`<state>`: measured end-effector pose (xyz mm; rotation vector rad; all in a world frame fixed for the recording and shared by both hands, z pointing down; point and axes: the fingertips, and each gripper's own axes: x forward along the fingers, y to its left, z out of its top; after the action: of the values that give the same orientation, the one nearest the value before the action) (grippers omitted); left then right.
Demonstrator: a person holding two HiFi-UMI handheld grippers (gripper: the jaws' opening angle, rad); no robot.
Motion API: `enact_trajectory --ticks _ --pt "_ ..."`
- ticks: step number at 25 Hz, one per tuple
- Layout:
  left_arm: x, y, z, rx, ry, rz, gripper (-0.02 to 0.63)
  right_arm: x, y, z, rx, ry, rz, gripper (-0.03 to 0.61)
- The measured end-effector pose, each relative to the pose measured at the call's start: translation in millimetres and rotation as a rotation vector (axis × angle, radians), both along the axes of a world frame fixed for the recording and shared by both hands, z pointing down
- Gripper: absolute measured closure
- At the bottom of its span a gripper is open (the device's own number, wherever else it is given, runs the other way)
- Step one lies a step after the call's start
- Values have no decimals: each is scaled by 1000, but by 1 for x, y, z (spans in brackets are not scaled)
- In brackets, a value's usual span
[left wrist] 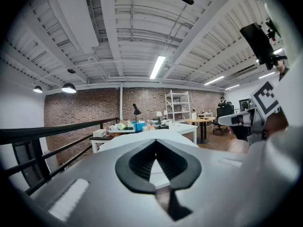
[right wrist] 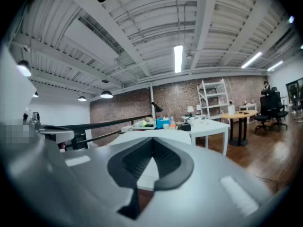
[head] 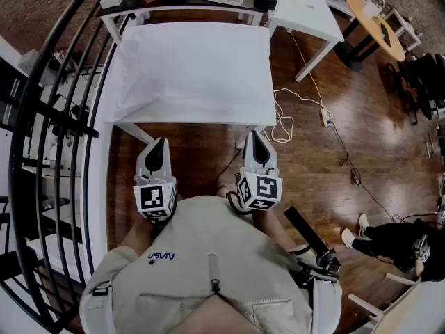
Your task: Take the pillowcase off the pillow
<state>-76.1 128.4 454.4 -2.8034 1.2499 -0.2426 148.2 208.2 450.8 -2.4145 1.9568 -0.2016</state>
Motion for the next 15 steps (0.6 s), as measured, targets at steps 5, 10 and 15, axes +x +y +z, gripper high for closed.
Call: enact_trajectory --ticks 5,10,15 --pt "37 10 -3 7 21 9 607 35 9 -5 12 8 1 575" --pt "60 19 -4 12 3 -17 607 59 11 3 -9 -17 -30 575" --pt "67 24 0 1 -40 -49 607 72 3 11 -28 -21 -67 575"
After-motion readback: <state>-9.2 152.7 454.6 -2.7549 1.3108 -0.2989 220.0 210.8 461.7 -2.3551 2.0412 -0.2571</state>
